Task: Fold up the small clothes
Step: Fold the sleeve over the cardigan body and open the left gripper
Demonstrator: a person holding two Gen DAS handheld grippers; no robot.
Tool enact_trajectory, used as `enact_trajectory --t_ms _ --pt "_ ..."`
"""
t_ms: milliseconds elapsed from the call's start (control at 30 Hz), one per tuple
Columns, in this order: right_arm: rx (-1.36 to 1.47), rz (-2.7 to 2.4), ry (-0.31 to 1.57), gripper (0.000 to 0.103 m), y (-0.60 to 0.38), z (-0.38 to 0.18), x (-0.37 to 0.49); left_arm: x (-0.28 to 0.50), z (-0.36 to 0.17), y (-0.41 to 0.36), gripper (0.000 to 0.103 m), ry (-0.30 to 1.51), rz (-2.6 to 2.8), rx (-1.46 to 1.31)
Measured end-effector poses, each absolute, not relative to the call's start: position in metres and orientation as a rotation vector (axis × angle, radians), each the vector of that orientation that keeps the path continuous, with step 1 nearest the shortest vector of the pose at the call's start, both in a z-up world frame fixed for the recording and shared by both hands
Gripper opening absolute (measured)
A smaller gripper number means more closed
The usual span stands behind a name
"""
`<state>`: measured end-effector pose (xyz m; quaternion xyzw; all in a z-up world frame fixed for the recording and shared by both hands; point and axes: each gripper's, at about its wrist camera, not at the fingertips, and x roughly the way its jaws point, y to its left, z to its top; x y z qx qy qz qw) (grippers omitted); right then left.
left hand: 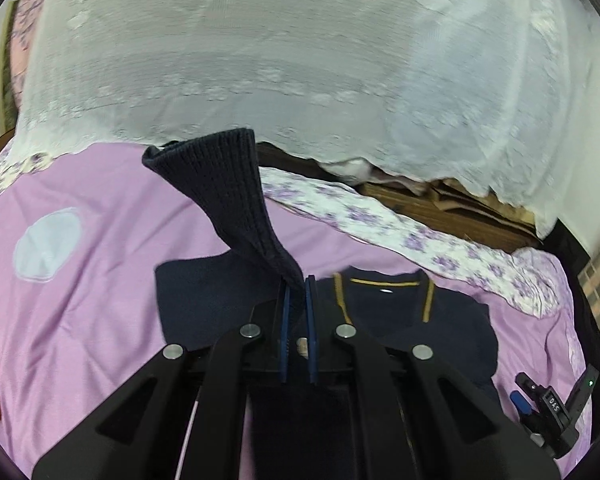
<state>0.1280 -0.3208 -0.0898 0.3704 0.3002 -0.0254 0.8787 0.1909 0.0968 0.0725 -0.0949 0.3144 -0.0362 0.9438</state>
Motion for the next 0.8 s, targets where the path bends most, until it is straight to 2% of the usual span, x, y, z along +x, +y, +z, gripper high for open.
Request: enact_trajectory --t_ms 600,800 --pt "0.747 -0.045 0.639 0.092 -0.319 -0.09 0.135 0.214 0.039 -0.045 0.006 0.699 -0.227 -0.081" --pt "0.746 -0.043 0.635 0.092 -0.319 -0.09 0.135 0.209 0.023 -0.099 0.003 0.705 -0.281 -0.01"
